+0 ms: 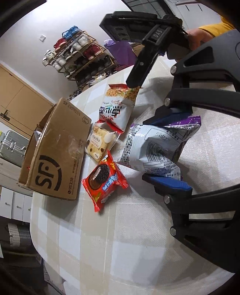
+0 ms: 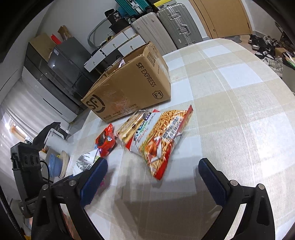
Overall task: Organize snacks
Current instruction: 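Grasp the white-purple bag with the left gripper while the right gripper grasps the fries snack bag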
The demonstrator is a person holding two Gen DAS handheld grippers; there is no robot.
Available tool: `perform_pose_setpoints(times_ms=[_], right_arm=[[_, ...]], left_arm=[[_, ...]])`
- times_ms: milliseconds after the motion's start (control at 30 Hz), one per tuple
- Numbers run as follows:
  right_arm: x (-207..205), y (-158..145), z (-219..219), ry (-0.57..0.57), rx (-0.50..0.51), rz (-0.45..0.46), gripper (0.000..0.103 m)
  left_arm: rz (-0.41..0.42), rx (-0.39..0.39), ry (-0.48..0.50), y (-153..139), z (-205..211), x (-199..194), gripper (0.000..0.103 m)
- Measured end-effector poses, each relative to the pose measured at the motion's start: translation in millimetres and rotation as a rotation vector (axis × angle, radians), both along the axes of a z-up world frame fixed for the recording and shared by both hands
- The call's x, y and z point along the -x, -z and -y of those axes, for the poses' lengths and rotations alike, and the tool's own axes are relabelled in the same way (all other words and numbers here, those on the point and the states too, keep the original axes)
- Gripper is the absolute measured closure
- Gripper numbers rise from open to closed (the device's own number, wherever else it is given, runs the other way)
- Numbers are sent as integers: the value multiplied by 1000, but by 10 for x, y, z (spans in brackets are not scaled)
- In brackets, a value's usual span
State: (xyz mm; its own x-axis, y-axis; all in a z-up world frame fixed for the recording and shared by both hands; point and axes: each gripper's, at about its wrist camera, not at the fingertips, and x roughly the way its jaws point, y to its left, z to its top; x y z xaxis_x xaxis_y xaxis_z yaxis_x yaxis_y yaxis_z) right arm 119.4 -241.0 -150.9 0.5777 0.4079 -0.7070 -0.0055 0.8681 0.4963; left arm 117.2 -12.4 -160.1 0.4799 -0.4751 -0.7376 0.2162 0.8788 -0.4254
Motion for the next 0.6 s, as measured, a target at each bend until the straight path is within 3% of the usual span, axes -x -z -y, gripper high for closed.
perform_pose_setpoints(times_ms=[167,433,600], right_arm=[[29,11,-5,4,-7,-6,2],[-299,40,74,1,-30,-26,2],[-548,121,65,-11,-56,-63,15]], left_arm=[[17,11,5,-41,-79,120,56],[5,9,0,19,-125,91,56],[-3,2,-10,63,-118,24,56]])
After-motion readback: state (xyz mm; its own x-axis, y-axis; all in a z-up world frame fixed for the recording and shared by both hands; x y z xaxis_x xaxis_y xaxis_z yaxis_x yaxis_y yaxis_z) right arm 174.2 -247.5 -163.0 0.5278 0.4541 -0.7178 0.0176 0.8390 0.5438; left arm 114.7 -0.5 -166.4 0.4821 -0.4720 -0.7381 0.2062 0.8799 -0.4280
